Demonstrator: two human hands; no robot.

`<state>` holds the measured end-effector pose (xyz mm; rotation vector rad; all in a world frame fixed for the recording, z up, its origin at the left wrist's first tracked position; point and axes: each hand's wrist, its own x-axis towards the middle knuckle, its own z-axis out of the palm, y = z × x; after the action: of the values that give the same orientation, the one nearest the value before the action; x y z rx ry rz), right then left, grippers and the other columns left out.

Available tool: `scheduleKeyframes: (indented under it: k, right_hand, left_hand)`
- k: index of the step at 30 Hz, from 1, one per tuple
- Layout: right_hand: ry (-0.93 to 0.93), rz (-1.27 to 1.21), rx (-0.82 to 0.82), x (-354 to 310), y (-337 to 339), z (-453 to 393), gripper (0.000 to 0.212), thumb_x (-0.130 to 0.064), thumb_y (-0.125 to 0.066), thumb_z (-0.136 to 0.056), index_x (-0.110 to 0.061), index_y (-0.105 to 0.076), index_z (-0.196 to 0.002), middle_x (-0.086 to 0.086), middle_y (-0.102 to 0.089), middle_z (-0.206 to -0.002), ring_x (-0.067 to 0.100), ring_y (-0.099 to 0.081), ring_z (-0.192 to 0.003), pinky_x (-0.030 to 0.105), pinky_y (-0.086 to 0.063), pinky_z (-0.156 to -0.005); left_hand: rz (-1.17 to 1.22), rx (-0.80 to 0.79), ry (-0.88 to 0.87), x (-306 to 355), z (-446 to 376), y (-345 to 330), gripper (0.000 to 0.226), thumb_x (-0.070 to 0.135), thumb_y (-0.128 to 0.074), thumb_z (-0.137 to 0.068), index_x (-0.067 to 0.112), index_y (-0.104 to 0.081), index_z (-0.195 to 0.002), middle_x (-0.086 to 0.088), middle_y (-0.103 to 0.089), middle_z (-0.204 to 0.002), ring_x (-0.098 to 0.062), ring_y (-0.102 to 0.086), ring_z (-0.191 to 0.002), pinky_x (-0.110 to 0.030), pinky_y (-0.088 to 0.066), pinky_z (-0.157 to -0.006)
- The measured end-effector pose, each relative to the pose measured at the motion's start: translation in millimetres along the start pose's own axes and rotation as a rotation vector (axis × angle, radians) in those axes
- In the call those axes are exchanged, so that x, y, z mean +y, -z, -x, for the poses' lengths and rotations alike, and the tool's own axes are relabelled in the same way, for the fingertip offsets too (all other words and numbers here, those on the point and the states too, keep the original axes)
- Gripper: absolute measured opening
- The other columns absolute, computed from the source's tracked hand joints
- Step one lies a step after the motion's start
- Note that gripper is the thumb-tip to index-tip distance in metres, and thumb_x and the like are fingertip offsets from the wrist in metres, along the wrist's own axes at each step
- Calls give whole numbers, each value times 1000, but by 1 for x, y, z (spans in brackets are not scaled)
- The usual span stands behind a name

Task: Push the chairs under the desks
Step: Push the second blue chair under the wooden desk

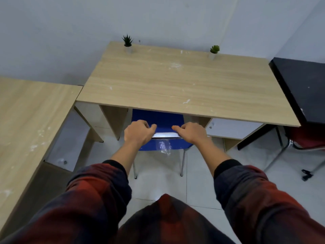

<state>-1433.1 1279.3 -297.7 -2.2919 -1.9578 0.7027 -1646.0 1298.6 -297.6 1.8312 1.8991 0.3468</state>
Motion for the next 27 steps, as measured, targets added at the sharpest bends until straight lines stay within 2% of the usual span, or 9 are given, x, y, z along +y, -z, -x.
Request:
scheduleKeyframes:
  k: [4,7,8,12,16,20,22,25,27]
  right_hand:
    - [51,-39,28,-7,-14,22,59,-69,-36,-96,-23,-61,-69,-6,-58,-68,19,-57,-72,31,-37,-62]
    - [68,-97,62,-14,-23,31,61,-67,-35,-97,-18,-72,-95,-2,-66,-85,21,-62,-84,32,-42,-68]
    - [68,-98,71,-18,-26,33,62,-66,-35,-98,-17,-72,-98,-1,-68,-87,22,-63,-85,33,-44,-70]
    - [52,-100,134,-22,-34,34,53,-61,-38,-98,-20,-69,-84,-3,-67,-76,20,-63,-77,33,-48,-70]
    - [26,-126,172,-3,-22,18,46,-55,-46,-93,-22,-64,-67,-7,-57,-59,17,-56,-63,29,-37,-59]
    - [-34,-147,201,21,-11,5,45,-49,-50,-92,-21,-62,-58,-4,-57,-51,13,-51,-53,27,-31,-56]
    - [-65,-158,211,22,-7,2,47,-47,-50,-92,-21,-56,-53,-4,-53,-48,13,-48,-51,27,-30,-55]
    - [-101,-190,216,5,-14,-4,47,-46,-48,-93,-20,-52,-54,-5,-51,-51,18,-51,-57,28,-32,-55]
    - [-122,-203,224,-7,-19,-9,44,-48,-46,-93,-20,-59,-61,-5,-55,-55,21,-57,-62,28,-36,-58]
  left_hand:
    - [23,-27,4,-17,1,9,37,49,-51,-81,20,-60,-61,2,-63,-64,-23,-61,-66,-31,-47,-62]
    - [12,-19,5,-28,0,15,37,45,-52,-82,17,-60,-59,0,-63,-63,-24,-61,-65,-31,-45,-61]
    - [6,-19,9,-31,0,16,37,45,-52,-83,17,-59,-59,0,-62,-63,-24,-60,-65,-30,-44,-61]
    - [-19,1,39,-29,1,16,34,43,-53,-84,20,-60,-59,2,-63,-63,-23,-60,-66,-31,-45,-63]
    - [-4,51,42,-5,-2,8,31,45,-50,-82,23,-64,-64,4,-64,-67,-23,-61,-67,-33,-52,-68]
    - [46,93,-3,20,-7,-2,39,43,-49,-84,16,-62,-58,3,-61,-56,-21,-59,-58,-31,-45,-62]
    - [52,102,-24,23,-15,-2,39,41,-50,-84,13,-62,-59,0,-62,-55,-21,-58,-56,-31,-47,-61]
    - [12,16,-28,13,-47,8,35,41,-53,-84,15,-64,-62,0,-63,-61,-25,-60,-63,-31,-45,-62]
    - [-7,-65,-21,5,-66,15,30,41,-55,-86,20,-66,-68,4,-65,-68,-24,-61,-71,-31,-41,-65]
